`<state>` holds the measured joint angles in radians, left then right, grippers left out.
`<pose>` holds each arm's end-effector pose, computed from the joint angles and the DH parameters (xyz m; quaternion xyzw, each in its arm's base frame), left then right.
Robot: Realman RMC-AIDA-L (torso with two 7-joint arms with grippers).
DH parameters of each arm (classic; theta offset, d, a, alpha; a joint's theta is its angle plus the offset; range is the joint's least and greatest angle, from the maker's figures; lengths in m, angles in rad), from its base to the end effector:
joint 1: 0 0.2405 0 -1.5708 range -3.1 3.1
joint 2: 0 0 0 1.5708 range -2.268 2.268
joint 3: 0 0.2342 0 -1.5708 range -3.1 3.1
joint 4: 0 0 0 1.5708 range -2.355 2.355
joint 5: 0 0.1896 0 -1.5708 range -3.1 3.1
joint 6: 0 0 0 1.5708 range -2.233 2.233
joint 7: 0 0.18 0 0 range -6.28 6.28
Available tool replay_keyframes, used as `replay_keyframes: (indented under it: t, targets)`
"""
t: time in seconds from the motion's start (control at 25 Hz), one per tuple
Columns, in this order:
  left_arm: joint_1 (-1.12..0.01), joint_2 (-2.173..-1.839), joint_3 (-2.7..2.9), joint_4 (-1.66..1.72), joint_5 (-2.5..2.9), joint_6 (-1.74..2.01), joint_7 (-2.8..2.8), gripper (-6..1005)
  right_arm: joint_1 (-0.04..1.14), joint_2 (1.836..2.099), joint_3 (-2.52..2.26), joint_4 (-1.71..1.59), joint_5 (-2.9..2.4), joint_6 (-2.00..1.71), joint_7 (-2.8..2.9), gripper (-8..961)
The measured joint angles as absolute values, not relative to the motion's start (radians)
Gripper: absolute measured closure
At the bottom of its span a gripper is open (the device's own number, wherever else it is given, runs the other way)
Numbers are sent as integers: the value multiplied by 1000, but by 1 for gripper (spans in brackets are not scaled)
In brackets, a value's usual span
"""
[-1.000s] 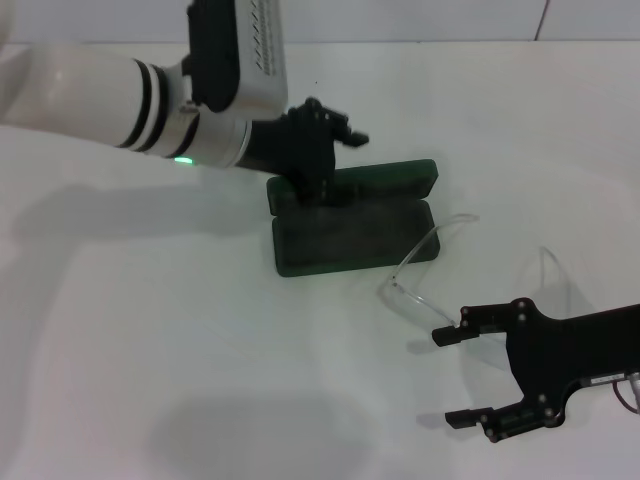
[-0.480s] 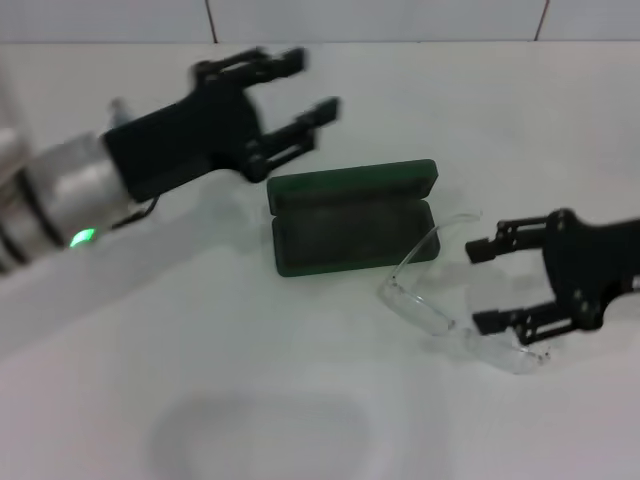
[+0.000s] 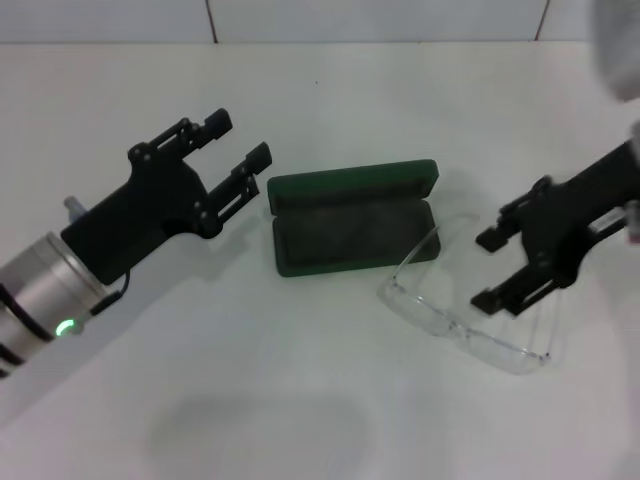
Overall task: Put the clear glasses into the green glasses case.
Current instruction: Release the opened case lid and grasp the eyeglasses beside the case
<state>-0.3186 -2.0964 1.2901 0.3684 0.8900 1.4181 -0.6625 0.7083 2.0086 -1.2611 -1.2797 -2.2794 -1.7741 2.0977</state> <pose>-0.2194 0.2974 -0.0295 -0.8403 -0.1276 -0.4042 0.3379 0.1400 0.3164 -0.0081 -0.9871 0.1244 -0.1003 0.0119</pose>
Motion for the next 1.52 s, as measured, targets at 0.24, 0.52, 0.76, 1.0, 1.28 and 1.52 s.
replay_keyframes:
  t: [0.24, 0.52, 0.76, 1.0, 1.28, 1.52]
  targets:
    - [-335, -2097, 1290, 330, 888, 1427, -650, 418, 762, 2020, -1481, -1265, -2340, -1713, 2236, 201]
    - [-333, -2095, 1290, 320, 896, 1432, -648, 416, 758, 2023, -1632, -1256, -2350, -1621, 2315, 202]
    - [-333, -2094, 1292, 308, 897, 1433, -647, 415, 762, 2025, -1719, -1227, -2372, -1543, 2362, 203]
    - [-340, -2092, 1292, 292, 897, 1433, -636, 413, 768, 2027, -1758, -1207, -2375, -1511, 2368, 405]
    - [-338, -2092, 1292, 291, 897, 1432, -634, 411, 769, 2028, -1779, -1192, -2376, -1488, 2367, 569]
    - [-341, -2092, 1292, 291, 897, 1432, -634, 410, 786, 2027, -1783, -1164, -2378, -1474, 2358, 626]
